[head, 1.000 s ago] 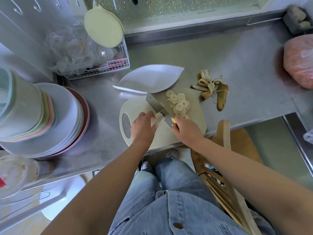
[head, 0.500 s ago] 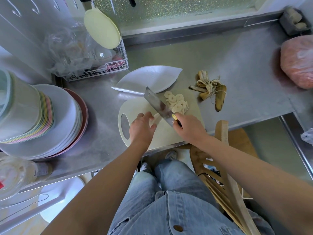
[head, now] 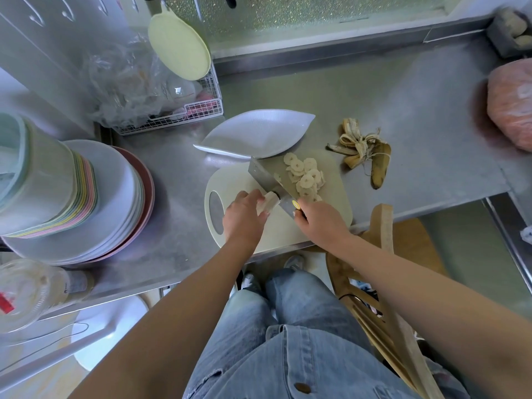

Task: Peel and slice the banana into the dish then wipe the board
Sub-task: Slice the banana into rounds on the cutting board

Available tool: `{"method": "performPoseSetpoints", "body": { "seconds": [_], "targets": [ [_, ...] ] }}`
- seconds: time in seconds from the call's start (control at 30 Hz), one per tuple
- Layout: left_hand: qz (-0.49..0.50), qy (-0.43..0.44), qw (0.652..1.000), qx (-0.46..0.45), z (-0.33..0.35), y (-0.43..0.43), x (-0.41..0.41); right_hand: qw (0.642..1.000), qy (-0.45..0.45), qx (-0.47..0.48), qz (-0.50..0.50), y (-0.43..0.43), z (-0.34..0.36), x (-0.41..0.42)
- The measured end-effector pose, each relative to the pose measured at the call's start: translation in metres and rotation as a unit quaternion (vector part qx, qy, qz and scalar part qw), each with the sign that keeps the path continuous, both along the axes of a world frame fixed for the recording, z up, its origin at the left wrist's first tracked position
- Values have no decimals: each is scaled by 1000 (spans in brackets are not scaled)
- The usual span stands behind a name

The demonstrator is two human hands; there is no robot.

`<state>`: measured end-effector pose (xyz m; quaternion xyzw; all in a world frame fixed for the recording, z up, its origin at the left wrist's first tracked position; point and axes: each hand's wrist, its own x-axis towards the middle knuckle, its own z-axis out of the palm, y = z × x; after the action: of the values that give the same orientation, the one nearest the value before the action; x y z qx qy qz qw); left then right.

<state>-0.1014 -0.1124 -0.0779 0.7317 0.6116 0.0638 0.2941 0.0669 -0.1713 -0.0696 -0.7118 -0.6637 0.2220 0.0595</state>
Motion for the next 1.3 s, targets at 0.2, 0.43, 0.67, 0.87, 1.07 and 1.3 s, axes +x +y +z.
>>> {"method": "performPoseSetpoints", "body": {
  "seconds": [0.2,0.43,0.67,0.87,1.07,1.3],
  "targets": [
    [-1,-7,1000,3,-1,-1,-4,998,25,59,-8,5,13,7],
    [-8,-3,1000,2,0,0,-3,999,19,43,17,8,15,5],
    [-5,1,1000,0,0,1,-1,1000,1,13,17,7,8,1],
    [-4,5,1000,1,-1,1,-1,1000,-1,-7,3,2,-3,-6],
    [-10,0,1000,5,0,1,-2,998,25,49,0,2,6,2],
    [-10,-2,1000,3,1,1,-2,998,34,48,17,7,13,7]
  ]
}}
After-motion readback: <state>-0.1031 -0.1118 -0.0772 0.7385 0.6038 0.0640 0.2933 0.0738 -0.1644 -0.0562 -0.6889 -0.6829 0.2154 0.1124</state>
